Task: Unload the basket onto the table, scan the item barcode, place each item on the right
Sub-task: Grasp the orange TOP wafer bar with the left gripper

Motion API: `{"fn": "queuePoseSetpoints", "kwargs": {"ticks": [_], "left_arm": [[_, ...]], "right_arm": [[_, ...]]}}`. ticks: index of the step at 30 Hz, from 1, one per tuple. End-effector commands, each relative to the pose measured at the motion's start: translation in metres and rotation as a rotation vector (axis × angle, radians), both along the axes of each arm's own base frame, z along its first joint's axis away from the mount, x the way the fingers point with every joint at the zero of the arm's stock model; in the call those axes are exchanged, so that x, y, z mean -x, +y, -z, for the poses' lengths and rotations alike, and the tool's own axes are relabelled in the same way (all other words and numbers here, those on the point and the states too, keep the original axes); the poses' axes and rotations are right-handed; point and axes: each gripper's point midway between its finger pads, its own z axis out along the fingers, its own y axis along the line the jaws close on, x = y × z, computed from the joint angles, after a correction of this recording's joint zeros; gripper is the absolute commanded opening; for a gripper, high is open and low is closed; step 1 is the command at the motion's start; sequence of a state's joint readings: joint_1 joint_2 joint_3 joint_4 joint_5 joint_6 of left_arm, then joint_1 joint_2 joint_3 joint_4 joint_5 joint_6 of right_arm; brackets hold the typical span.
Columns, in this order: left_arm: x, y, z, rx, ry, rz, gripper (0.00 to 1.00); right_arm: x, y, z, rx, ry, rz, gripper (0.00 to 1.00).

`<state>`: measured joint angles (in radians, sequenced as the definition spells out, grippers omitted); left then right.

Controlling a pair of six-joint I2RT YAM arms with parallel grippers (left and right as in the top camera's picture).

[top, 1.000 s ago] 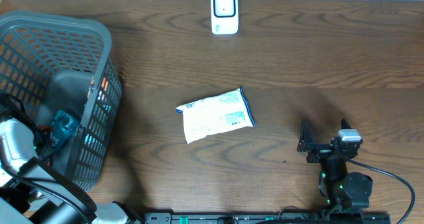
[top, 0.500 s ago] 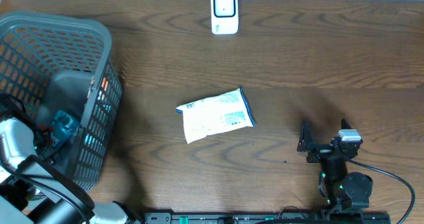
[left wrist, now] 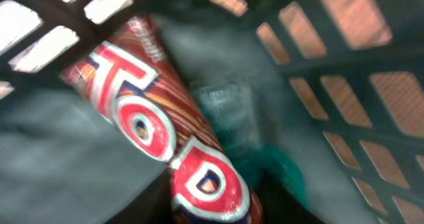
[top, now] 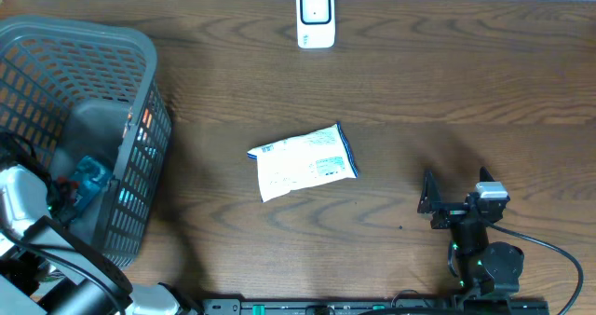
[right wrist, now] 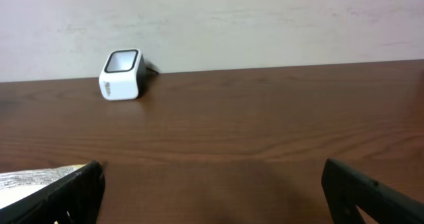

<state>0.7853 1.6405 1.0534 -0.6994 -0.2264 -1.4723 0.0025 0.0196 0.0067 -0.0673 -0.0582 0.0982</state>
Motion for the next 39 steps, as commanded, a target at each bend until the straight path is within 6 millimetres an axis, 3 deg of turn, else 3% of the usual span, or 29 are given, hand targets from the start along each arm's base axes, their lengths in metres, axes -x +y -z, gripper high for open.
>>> {"fn": "queuePoseSetpoints", "kwargs": {"ticks": [1,2,3,11,17,22,29,33,39], "left_arm": [[0.009,-0.008,0.013,0.047,0.035,-0.007,0.23],[0.009,-0.008,0.013,0.047,0.037,-0.002,0.19],[0.009,-0.009,0.013,0.049,0.042,0.015,0.08],[0.0,-0.005,0.008,0.038,0.031,0.119,0.07],[-0.03,0.0,-0.022,0.0,-0.097,0.27,0.07],[-0.055,-0.002,-0.063,-0.083,-0.246,0.399,0.07],[-0.074,-0.024,-0.113,-0.12,-0.451,0.493,0.07],[-0.099,-0.042,-0.16,-0.2,-0.639,0.663,0.07],[-0.13,-0.083,-0.261,-0.408,-0.98,1.003,0.07]], "right_arm": [[0.0,0.001,0.002,-0.001,0.006,-0.004,0.99],[0.0,0.001,0.002,-0.001,0.006,-0.004,0.99],[0.0,0.001,0.002,-0.001,0.006,-0.004,0.99],[0.0,0.001,0.002,-0.001,0.006,-0.004,0.99],[0.0,0.001,0.002,-0.001,0.006,-0.004,0.99],[0.0,0.001,0.002,-0.001,0.006,-0.004,0.99],[0.0,0.001,0.002,-0.001,0.006,-0.004,0.99],[0.0,0.001,0.002,-0.001,0.006,-0.004,0.99],[0.0,0.001,0.002,-0.001,0.006,-0.004,0.99]]}}
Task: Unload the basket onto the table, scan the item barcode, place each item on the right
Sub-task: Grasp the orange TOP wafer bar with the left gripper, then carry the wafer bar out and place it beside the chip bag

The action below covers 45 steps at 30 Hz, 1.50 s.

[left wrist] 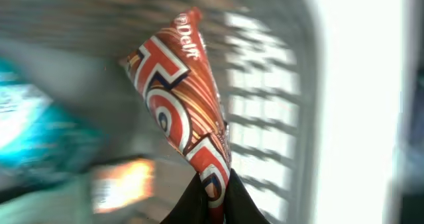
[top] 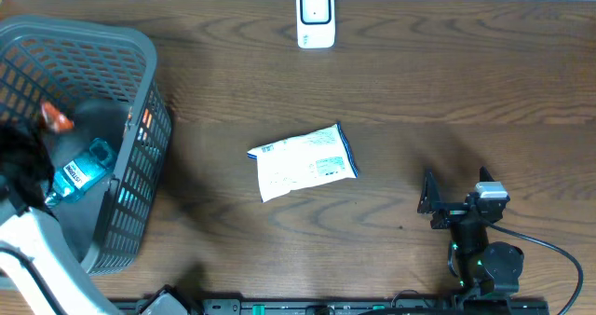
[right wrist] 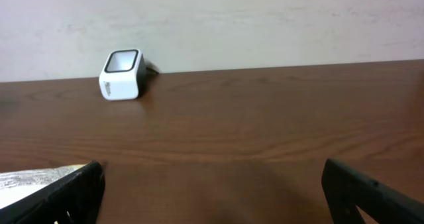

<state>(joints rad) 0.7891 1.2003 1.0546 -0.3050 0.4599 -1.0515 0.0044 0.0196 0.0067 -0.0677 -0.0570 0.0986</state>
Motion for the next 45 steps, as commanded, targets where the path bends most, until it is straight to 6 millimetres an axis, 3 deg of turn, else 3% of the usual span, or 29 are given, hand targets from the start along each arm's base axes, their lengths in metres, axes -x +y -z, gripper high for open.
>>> {"fn": "queuePoseSetpoints", "kwargs": {"ticks": [1,5,10,15,23,28,31,36,45], "left_arm": [[-0.015,-0.047,-0.067,-0.119,-0.216,0.288,0.07],[-0.02,-0.091,-0.122,-0.272,-0.395,0.482,0.07],[-0.021,-0.149,-0.151,-0.41,-0.498,0.668,0.07],[-0.025,-0.212,-0.155,-0.51,-0.553,0.866,0.07],[-0.016,-0.319,-0.141,-0.668,-0.647,1.217,0.07],[-0.016,-0.367,-0.107,-0.669,-0.583,1.356,0.07],[-0.022,-0.389,-0.076,-0.664,-0.482,1.397,0.07],[-0.026,-0.443,-0.019,-0.631,-0.353,1.54,0.07],[-0.022,-0.515,0.07,-0.615,-0.209,1.727,0.07]], "right_arm": [[0.0,0.001,0.002,-0.001,0.006,-0.003,0.99],[0.0,0.001,0.002,-0.001,0.005,-0.003,0.99],[0.0,0.001,0.002,-0.001,0.006,-0.003,0.99],[0.0,0.001,0.002,-0.001,0.005,-0.003,0.99],[0.0,0.001,0.002,-0.001,0.006,-0.003,0.99],[0.0,0.001,0.002,-0.001,0.006,-0.003,0.99],[0.0,0.001,0.002,-0.001,0.006,-0.003,0.99],[0.0,0.001,0.002,-0.001,0.006,-0.003,0.99],[0.0,0.001,0.002,-0.001,0.006,-0.003,0.99]]}}
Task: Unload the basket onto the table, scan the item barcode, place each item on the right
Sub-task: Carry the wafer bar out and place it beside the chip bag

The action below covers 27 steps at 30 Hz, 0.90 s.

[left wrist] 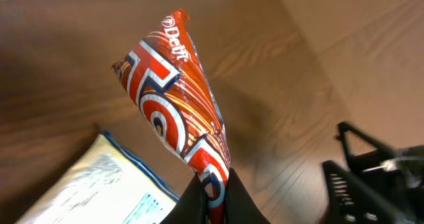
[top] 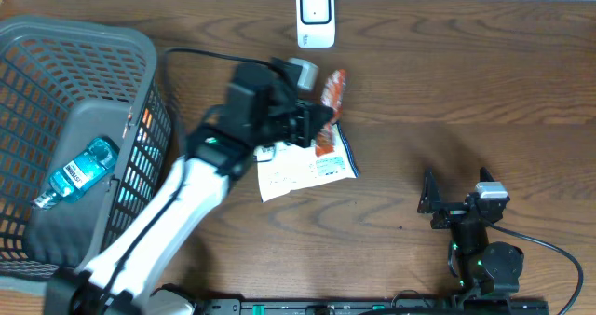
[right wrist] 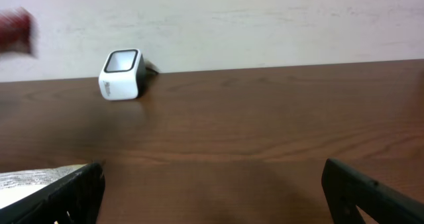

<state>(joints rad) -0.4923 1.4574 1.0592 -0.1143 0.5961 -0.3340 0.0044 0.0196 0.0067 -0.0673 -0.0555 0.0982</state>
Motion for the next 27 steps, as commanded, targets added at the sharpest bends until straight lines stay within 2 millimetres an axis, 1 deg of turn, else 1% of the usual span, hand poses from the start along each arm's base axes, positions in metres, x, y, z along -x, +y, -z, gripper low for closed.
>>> {"fn": "queuePoseSetpoints", "kwargs": {"ticks": [1,5,7,10,13,17,20,23,24,27], "left_arm": [[-0.003,-0.027,0.025,-0.047,-0.012,0.045,0.07],[0.007,-0.055,0.057,-0.069,0.022,0.11,0.07],[0.013,-0.066,0.071,-0.083,0.041,0.137,0.07],[0.022,-0.074,0.095,-0.114,0.086,0.164,0.07],[0.026,-0.077,0.119,-0.147,0.132,0.176,0.07],[0.027,-0.074,0.148,-0.189,0.179,0.168,0.08],[0.026,-0.07,0.164,-0.224,0.203,0.154,0.07],[0.016,-0.052,0.181,-0.33,0.197,0.063,0.07],[0.012,-0.043,0.186,-0.376,0.19,0.023,0.07],[0.003,-0.021,0.196,-0.482,0.163,-0.032,0.07]], "right_arm": [[0.0,0.001,0.002,-0.001,0.006,-0.004,0.99],[0.0,0.001,0.002,-0.001,0.006,-0.004,0.99],[0.0,0.001,0.002,-0.001,0.006,-0.004,0.99],[0.0,0.001,0.002,-0.001,0.006,-0.004,0.99],[0.0,0.001,0.002,-0.001,0.006,-0.004,0.99],[0.0,0.001,0.002,-0.001,0.006,-0.004,0.99],[0.0,0.001,0.002,-0.001,0.006,-0.004,0.99],[0.0,0.001,0.002,-0.001,0.006,-0.004,0.99],[0.0,0.001,0.002,-0.001,0.006,-0.004,0.99],[0.0,0.001,0.002,-0.001,0.006,-0.004,0.99]]}}
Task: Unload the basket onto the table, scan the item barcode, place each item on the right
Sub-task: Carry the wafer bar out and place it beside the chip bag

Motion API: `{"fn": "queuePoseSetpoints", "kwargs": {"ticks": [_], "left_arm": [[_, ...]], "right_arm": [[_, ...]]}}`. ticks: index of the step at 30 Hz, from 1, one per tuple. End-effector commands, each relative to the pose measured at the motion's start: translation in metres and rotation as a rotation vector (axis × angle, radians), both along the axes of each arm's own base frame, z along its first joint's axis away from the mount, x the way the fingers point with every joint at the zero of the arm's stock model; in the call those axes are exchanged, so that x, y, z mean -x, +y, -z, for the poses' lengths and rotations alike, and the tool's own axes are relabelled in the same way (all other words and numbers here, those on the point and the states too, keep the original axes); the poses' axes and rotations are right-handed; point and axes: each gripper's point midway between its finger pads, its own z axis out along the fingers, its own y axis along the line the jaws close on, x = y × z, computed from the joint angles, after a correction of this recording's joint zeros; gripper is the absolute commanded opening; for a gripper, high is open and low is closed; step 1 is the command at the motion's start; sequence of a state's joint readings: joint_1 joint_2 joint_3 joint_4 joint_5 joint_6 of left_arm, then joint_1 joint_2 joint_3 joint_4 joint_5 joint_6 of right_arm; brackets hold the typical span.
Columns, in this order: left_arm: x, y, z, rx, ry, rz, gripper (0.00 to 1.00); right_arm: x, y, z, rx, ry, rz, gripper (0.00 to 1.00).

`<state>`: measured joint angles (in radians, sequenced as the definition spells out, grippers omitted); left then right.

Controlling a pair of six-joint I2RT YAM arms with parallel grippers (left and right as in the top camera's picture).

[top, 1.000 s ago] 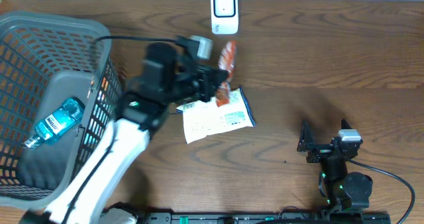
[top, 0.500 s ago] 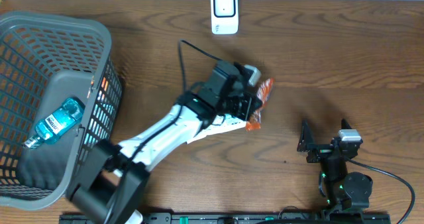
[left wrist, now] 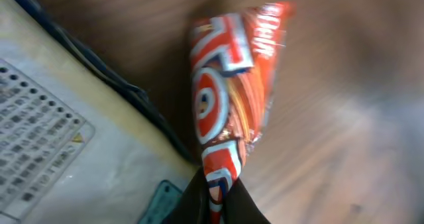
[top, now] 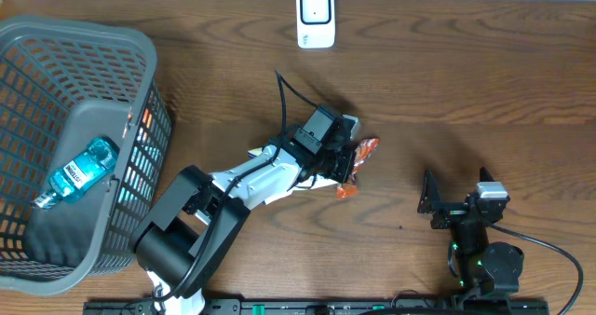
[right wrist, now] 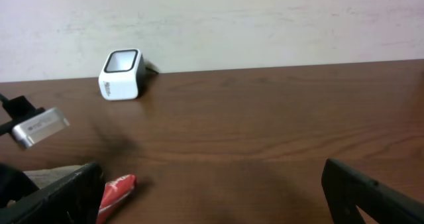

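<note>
A red snack packet (left wrist: 232, 98) with white and blue lettering is pinched at its lower end by my left gripper (left wrist: 215, 196), which is shut on it. Overhead, the packet (top: 361, 158) lies low over the table at the right edge of a white pouch (top: 279, 183), with the left gripper (top: 343, 163) on it. The white barcode scanner (top: 316, 17) stands at the far edge of the table, well beyond the packet. My right gripper (top: 430, 203) rests open near the front right, holding nothing. In the right wrist view the packet (right wrist: 116, 189) shows beside the left finger.
A grey mesh basket (top: 140, 45) fills the left side and holds a blue bottle (top: 80, 171). The white pouch (left wrist: 59, 131) with blue edging lies under my left arm. The scanner (right wrist: 122, 73) stands before a pale wall.
My left gripper, still shut on the red packet, has moved from up near the scanner to the right and nearer, and now holds it low at the white pouch's right edge. The right arm is unchanged.
My left gripper was down in the basket at the red packet. Then it held the packet up inside the basket. Later it had the packet above the table's middle, below the scanner. Now the packet is down beside the white pouch. The right gripper stayed open throughout.
</note>
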<state>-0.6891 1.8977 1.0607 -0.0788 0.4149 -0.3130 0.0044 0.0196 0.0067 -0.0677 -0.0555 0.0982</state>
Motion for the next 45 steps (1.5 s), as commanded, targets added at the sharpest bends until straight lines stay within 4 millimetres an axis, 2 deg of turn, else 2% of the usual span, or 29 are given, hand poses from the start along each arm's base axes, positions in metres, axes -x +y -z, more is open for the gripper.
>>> {"fn": "queuePoseSetpoints", "kwargs": {"ticks": [1,11,13,17,20,23,27,31,33,34,36,37,38,40,42,43,45], "left_arm": [[-0.029,0.036,0.011,-0.186,-0.112,-0.086,0.07],[-0.071,0.107,0.014,-0.25,-0.099,-0.259,0.07],[-0.076,0.113,0.011,-0.229,-0.09,-0.275,0.07],[-0.071,0.103,0.001,-0.137,-0.054,-0.239,0.07],[-0.062,0.088,-0.004,-0.1,-0.039,-0.193,0.07],[-0.051,0.078,-0.002,-0.107,-0.027,-0.16,0.07],[-0.025,0.062,0.004,-0.134,0.009,-0.093,0.08],[-0.02,0.059,0.006,-0.152,0.009,-0.081,0.08],[-0.021,0.059,0.002,-0.147,0.003,-0.082,0.17],[-0.021,0.058,-0.002,-0.143,-0.003,-0.082,0.26],[-0.021,0.058,-0.014,-0.129,-0.022,-0.083,0.49],[-0.022,0.058,-0.023,-0.118,-0.038,-0.084,0.64],[-0.023,0.057,-0.033,-0.106,-0.054,-0.085,0.72],[-0.024,0.057,-0.059,-0.074,-0.111,-0.079,0.82],[-0.027,0.059,-0.091,-0.045,-0.189,-0.092,0.88],[-0.029,0.064,-0.117,-0.031,-0.26,-0.11,0.9],[-0.033,0.075,-0.154,-0.025,-0.377,-0.146,0.93]], "right_arm": [[0.0,0.001,0.002,-0.001,0.005,-0.004,0.99],[0.0,0.001,0.002,-0.001,0.005,-0.004,0.99],[0.0,0.001,0.002,-0.001,0.005,-0.004,0.99],[0.0,0.001,0.002,-0.001,0.005,-0.004,0.99],[0.0,0.001,0.002,-0.001,0.006,-0.004,0.99],[0.0,0.001,0.002,-0.001,0.006,-0.004,0.99],[0.0,0.001,0.002,-0.001,0.005,-0.004,0.99],[0.0,0.001,0.002,-0.001,0.005,-0.004,0.99],[0.0,0.001,0.002,-0.001,0.005,-0.004,0.99],[0.0,0.001,0.002,-0.001,0.006,-0.004,0.99],[0.0,0.001,0.002,-0.001,0.006,-0.004,0.99],[0.0,0.001,0.002,-0.001,0.006,-0.004,0.99],[0.0,0.001,0.002,-0.001,0.005,-0.004,0.99],[0.0,0.001,0.002,-0.001,0.006,-0.004,0.99],[0.0,0.001,0.002,-0.001,0.005,-0.004,0.99],[0.0,0.001,0.002,-0.001,0.005,-0.004,0.99],[0.0,0.001,0.002,-0.001,0.005,-0.004,0.99]]}}
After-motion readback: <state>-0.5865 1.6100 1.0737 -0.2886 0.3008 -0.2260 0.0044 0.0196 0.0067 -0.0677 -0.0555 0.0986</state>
